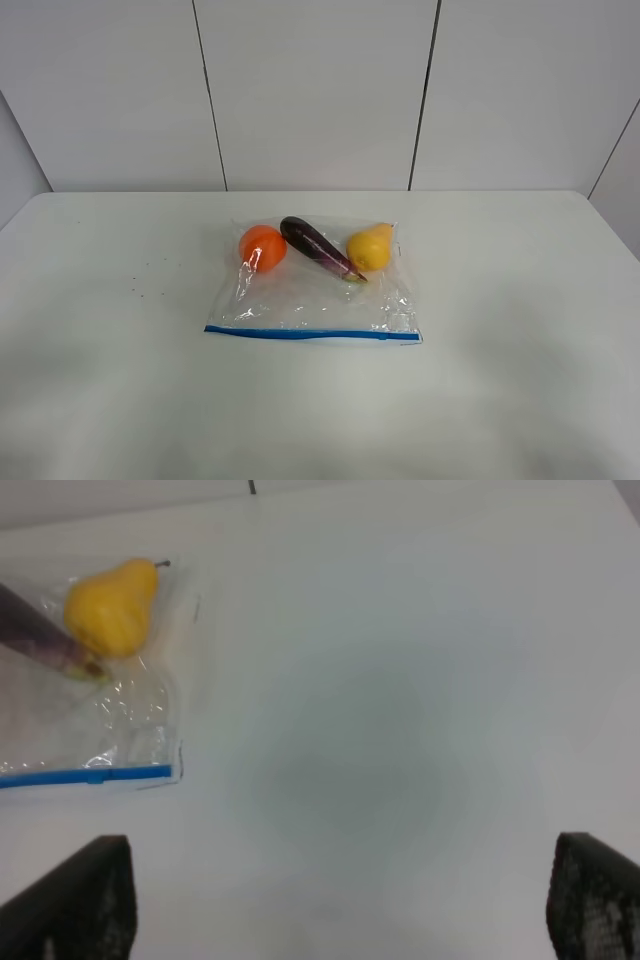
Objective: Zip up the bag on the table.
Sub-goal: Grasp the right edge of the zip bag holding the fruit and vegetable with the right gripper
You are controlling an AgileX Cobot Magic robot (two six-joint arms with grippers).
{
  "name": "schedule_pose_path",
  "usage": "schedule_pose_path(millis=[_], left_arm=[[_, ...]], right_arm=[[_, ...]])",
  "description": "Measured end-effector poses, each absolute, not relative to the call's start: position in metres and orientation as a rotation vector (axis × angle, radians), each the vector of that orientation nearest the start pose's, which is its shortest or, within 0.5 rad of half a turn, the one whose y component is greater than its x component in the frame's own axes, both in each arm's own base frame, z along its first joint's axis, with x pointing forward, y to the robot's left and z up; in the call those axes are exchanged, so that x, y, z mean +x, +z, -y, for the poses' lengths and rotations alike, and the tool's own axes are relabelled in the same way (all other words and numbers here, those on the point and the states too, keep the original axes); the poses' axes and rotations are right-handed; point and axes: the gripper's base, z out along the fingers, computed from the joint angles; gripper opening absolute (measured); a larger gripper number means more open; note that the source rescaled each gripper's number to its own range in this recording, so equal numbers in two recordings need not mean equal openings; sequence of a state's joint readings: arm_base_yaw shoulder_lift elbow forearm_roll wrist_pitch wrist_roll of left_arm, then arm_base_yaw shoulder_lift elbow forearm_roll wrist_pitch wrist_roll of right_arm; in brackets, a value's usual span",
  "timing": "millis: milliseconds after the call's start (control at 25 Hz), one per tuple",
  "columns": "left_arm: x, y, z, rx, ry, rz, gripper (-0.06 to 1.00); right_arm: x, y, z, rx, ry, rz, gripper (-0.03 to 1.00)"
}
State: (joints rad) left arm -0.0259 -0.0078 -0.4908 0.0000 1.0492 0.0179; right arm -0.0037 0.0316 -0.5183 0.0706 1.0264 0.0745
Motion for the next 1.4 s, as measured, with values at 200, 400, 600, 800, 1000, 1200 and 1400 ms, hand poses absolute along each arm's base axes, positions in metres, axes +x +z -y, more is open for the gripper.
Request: schedule_pose_path(millis=[200,400,600,800,1000,1200,1400], left_arm=[[-0.005,0.276,0.0,0.045,-0.005,-2.034,0.95],[-0.005,0.276,0.0,0.045,-0.005,-2.034,0.95],[-0.005,0.276,0.0,0.045,-0.005,-2.034,0.95],[-0.005,0.276,0.0,0.045,-0.005,-2.034,0.95],[-0.005,0.276,0.0,0.045,-0.005,-2.034,0.95],[-0.005,0.276,0.0,0.045,-0.005,-2.034,0.95],[-0.005,0.276,0.0,0.045,-0.005,-2.034,0.95]], right_arm=[[0.042,0.32,-0.009,0.078,0.176,-2.167,0.99],[0.114,0.336,-0.015,0.063,0.253,-2.378,0.99],[0.195,0.313,-0.021,0.059,0.347,-2.564,0.99],[0.26,0.263,-0.027,0.08,0.463,-2.696,0.99],[0.302,0.203,-0.037,0.067,0.626,-2.762,0.99],[0.326,0.145,-0.045,0.01,0.771,-2.782,0.99],[0.344,0.121,-0.053,-0.042,0.916,-2.713,0.99]])
